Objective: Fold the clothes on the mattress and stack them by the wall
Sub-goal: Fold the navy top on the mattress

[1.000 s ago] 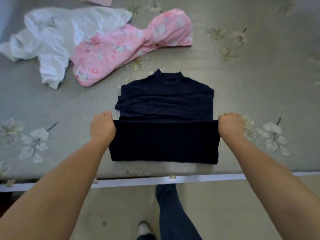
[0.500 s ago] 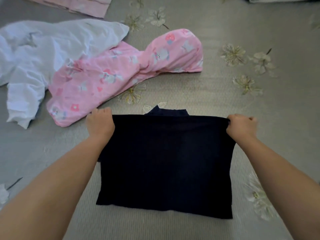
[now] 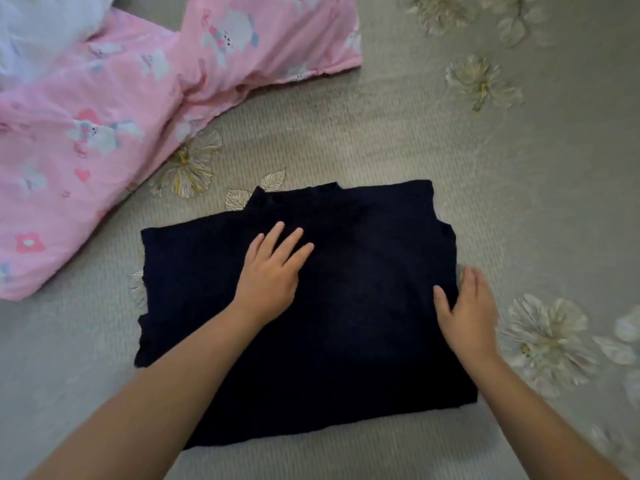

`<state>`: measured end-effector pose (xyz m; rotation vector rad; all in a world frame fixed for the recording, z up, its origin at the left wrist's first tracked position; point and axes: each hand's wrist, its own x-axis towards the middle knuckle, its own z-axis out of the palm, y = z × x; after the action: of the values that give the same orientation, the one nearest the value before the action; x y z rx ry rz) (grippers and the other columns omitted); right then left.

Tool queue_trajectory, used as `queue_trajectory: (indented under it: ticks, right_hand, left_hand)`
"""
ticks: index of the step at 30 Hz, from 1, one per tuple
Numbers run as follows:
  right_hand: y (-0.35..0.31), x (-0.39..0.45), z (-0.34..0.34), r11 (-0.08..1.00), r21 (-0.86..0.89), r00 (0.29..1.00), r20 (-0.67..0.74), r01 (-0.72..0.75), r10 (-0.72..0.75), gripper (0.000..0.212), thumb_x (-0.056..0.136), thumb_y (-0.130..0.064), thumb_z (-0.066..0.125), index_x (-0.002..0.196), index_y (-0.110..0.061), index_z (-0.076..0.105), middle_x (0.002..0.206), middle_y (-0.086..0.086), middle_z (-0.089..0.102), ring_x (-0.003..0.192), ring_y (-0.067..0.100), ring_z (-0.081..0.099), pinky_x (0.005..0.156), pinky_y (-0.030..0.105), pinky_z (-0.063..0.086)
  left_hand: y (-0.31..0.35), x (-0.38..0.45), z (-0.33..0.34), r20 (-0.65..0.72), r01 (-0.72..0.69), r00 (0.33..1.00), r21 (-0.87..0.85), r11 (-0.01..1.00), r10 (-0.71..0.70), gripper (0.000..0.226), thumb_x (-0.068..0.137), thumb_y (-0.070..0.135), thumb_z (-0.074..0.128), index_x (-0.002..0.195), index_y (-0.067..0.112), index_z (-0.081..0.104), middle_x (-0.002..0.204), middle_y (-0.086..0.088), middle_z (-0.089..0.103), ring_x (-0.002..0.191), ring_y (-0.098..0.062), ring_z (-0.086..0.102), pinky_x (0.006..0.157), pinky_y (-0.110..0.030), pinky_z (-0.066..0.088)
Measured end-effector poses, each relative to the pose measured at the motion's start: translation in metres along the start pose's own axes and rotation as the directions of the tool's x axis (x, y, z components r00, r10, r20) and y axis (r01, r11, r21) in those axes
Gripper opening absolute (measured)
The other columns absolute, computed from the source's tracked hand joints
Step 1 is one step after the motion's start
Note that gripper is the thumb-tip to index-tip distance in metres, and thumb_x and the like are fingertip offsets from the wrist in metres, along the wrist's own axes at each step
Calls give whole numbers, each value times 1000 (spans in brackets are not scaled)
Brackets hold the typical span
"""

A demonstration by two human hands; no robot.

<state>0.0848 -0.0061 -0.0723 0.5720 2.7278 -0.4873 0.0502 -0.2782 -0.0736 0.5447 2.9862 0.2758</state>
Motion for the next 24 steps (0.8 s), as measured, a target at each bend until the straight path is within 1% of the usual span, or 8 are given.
queue_trajectory:
  ticks: [4,6,8,12,16,19,22,24]
  right_hand:
    - [31,-48,3,988,56,984,112,-146,139,47,87,-34,57,120,-2,52,107,15,61,103,32,55,89,47,43]
    - [38,-64,8,981,86,974,161,-173,157,43,88,-36,55,120,-8,55,107,9,62,103,26,56,89,43,44]
    - [41,-70,14,972,121,971,151,-202,183,40,89,-35,54,120,-10,56,108,7,63,103,24,56,89,40,42]
    - [45,-67,22,944,175,956,138,-279,258,37,93,-37,47,120,-12,56,110,1,63,105,19,56,93,35,37]
    - [50,-64,21,925,234,951,143,-300,273,29,93,-38,45,107,-16,58,100,-3,63,97,15,55,86,30,31]
    - [51,-63,16,897,312,948,156,-313,277,26,90,-39,51,104,-18,58,96,-5,63,94,14,57,86,29,30]
    - [51,-60,11,883,313,931,221,-350,291,31,88,-40,54,110,-18,55,92,-6,60,93,13,56,87,30,25]
    - [52,-58,11,884,321,933,233,-339,273,21,89,-38,54,98,-19,58,81,-10,55,81,10,52,91,31,26]
  left_hand:
    - [54,40,9,44,-201,978,-62,978,204,50,63,-2,76,111,7,65,120,-15,62,114,-39,55,91,-54,43]
    - [77,65,16,149,-244,955,-86,966,255,50,85,4,54,134,13,46,143,-9,41,135,-29,33,109,-43,25]
    - [94,91,24,233,-263,934,-61,963,270,53,94,10,37,144,20,25,153,-1,20,142,-21,11,112,-36,11]
    - [122,133,32,363,-331,880,10,944,304,62,92,8,38,147,23,11,155,2,9,143,-21,2,113,-39,12]
    - [138,157,32,475,-351,831,44,935,289,72,89,4,43,147,27,6,156,5,1,142,-23,-4,112,-44,13]
    - [148,169,30,554,-388,777,46,921,299,73,88,3,46,146,30,11,154,3,7,141,-24,2,109,-48,19]
    - [154,180,27,581,-447,745,67,892,329,66,86,4,49,142,29,25,141,-3,27,130,-27,20,93,-44,37]
    - [154,185,23,626,-496,699,76,865,346,55,87,4,47,137,24,34,132,-5,36,122,-27,27,91,-40,41]
